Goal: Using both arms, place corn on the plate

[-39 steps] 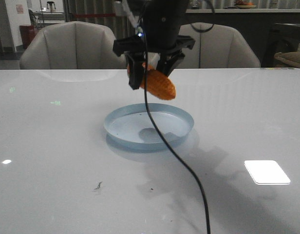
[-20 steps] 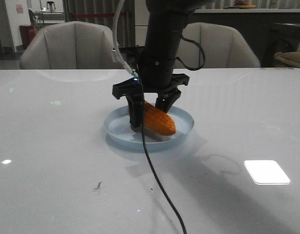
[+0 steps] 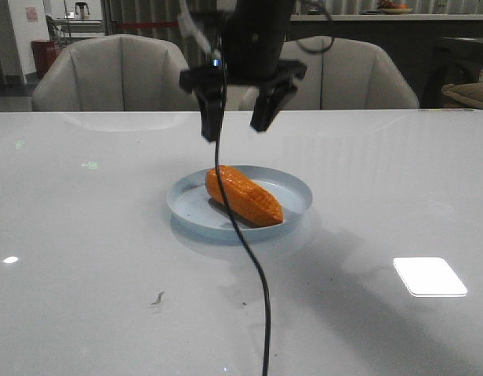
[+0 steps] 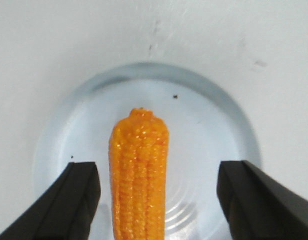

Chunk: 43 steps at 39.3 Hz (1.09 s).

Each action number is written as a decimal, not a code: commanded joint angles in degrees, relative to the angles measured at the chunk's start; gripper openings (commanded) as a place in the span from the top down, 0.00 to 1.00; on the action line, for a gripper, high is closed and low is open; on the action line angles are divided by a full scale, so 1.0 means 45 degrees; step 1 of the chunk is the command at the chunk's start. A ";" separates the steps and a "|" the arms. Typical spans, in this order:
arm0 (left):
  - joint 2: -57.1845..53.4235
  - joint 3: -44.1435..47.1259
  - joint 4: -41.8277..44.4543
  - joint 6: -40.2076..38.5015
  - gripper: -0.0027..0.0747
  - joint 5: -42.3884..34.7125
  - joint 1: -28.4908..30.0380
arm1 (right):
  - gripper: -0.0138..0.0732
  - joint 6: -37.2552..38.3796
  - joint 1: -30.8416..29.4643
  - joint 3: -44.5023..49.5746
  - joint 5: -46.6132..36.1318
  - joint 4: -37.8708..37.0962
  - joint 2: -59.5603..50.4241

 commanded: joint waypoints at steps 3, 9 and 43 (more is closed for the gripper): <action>-0.0245 -0.0350 0.0047 0.0018 0.49 -0.0970 0.0025 | 0.16 0.0873 -0.0827 -0.1098 -0.0076 -0.0121 -0.2377; -0.0245 -0.0350 0.0275 0.0018 0.49 -0.0970 0.0025 | 0.16 0.0844 -0.1861 -0.1085 0.0404 -0.0194 -0.3958; -0.0245 -0.0350 0.0345 0.0018 0.49 -0.1251 0.0025 | 0.16 -0.0340 -0.5908 1.2242 -0.4697 -0.0069 -1.4240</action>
